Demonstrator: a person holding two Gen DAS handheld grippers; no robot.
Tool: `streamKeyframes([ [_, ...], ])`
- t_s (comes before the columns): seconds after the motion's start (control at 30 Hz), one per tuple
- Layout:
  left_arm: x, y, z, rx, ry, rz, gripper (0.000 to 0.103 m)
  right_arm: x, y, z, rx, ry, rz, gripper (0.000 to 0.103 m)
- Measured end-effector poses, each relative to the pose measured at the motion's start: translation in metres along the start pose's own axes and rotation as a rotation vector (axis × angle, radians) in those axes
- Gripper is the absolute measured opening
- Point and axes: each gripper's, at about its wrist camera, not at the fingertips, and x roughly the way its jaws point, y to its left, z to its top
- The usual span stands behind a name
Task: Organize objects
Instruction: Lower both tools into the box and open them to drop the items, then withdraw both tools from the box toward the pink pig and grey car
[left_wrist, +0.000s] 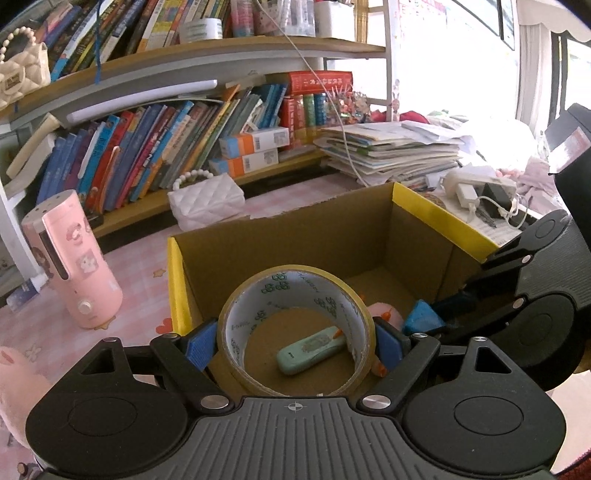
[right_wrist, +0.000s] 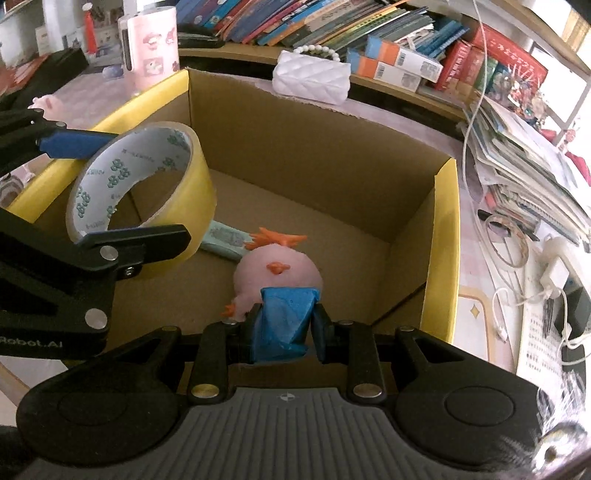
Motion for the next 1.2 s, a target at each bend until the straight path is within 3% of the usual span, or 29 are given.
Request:
streamKeyframes([
  [0.2,-0.003,-0.002,-0.001,0.002,-0.003,0.026,0.088,-0.002,0.001,-0.002,0.007,-0.028,-0.004,0.025],
  [0.3,-0.012,-0.001,-0.001,0.006,-0.049,0.036,0.089,-0.005,0.001,-0.003,0.032,-0.052,-0.012,0.026],
  [0.47,-0.035,0.004,0.003,-0.022,-0.123,0.046,0.095,-0.021,0.006,-0.005,0.073,-0.128,-0.024,0.04],
  [0.73,-0.077,0.003,0.0,-0.085,-0.208,0.063,0.096,-0.059,0.015,-0.013,0.153,-0.289,-0.091,0.053],
  [1.2,-0.129,0.009,-0.037,-0.117,-0.26,0.075,0.097,-0.112,0.031,-0.065,0.401,-0.401,-0.253,0.053],
])
